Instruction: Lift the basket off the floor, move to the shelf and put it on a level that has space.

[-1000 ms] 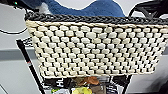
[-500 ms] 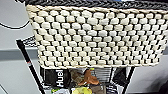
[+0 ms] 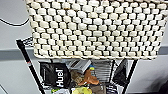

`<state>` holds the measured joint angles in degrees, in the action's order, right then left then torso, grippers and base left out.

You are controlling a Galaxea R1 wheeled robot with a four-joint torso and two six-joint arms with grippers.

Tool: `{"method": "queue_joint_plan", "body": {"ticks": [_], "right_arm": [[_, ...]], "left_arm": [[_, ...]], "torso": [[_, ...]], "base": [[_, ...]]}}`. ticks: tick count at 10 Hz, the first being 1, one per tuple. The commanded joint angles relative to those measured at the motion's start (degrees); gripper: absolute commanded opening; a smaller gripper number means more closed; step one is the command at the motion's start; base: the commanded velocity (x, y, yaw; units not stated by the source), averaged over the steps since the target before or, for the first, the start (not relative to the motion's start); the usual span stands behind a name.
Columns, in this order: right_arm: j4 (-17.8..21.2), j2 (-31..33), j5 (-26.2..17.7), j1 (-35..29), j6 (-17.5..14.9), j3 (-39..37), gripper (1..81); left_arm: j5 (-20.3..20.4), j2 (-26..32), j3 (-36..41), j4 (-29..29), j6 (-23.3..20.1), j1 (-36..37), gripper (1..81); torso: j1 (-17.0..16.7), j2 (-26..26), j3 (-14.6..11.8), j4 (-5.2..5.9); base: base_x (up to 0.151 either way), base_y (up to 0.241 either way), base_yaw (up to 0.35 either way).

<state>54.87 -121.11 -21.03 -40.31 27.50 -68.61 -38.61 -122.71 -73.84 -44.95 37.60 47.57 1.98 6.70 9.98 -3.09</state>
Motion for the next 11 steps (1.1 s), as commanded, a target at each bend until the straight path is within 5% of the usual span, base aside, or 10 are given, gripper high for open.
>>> {"method": "queue_joint_plan", "body": {"ticks": [1,6,11], "right_arm": [[-0.91,-3.29,6.09,-9.55,-1.84,-4.42,1.0],[-1.08,-6.80,5.56,-8.59,-2.10,-10.12,1.0],[-1.08,-13.73,1.88,-4.72,-5.61,-20.56,1.0]], "left_arm": [[5.21,-2.55,-3.77,2.58,-2.35,8.37,1.0],[3.90,-6.05,-9.91,4.34,-3.23,8.46,1.0],[1.52,-9.04,-17.28,5.92,-6.12,4.68,1.0]], "torso": [[0.00,0.00,0.00,0.00],[0.02,0.00,0.02,0.00],[0.06,-0.07,0.06,0.00]], "base": [[0.000,0.000,0.000],[0.000,0.000,0.000],[0.000,0.000,0.000]]}}
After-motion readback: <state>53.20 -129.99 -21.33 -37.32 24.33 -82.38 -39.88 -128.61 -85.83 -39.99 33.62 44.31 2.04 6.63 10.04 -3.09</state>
